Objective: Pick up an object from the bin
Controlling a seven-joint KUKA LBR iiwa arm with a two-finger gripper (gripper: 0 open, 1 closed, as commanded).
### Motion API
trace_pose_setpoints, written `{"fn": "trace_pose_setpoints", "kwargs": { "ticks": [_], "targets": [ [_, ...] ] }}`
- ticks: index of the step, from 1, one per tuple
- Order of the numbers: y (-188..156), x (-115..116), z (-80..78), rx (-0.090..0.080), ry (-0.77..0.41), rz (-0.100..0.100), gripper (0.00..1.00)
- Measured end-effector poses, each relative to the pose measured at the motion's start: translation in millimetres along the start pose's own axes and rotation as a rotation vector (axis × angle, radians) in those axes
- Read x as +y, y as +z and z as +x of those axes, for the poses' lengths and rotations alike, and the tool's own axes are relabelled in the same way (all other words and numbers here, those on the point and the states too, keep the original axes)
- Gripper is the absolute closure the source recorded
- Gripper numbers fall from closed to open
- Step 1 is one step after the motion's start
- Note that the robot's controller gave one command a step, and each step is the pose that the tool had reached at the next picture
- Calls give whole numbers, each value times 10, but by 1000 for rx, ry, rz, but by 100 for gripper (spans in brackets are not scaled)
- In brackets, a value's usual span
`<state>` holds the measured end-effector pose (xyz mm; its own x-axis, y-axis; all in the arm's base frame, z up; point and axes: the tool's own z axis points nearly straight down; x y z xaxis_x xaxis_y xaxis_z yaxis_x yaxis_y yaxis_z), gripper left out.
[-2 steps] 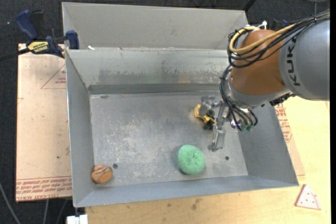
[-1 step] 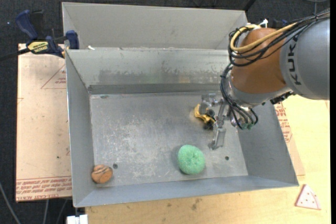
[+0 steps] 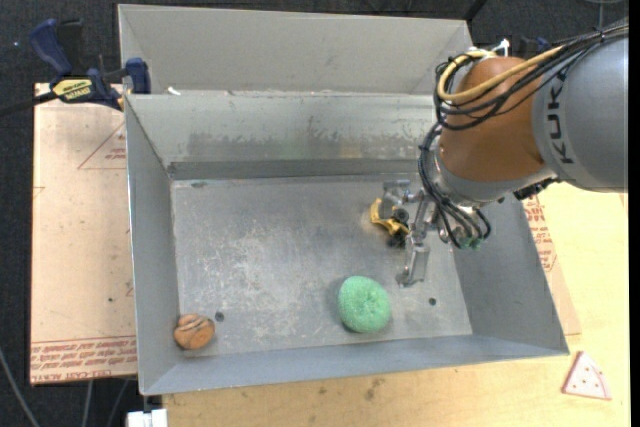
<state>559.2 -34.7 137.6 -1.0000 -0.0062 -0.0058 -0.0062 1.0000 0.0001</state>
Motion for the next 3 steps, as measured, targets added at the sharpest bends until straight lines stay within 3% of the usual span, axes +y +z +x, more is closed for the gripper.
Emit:
{"fn": "trace_pose_setpoints", "kwargs": {
  "ticks": [1,2,3],
  "targets": [
    [525,-280,23,0,-48,-2,0],
    [678,-293,61,-8,-109,4,0],
    [687,282,337,5,-184,-1,0]
  ]
}}
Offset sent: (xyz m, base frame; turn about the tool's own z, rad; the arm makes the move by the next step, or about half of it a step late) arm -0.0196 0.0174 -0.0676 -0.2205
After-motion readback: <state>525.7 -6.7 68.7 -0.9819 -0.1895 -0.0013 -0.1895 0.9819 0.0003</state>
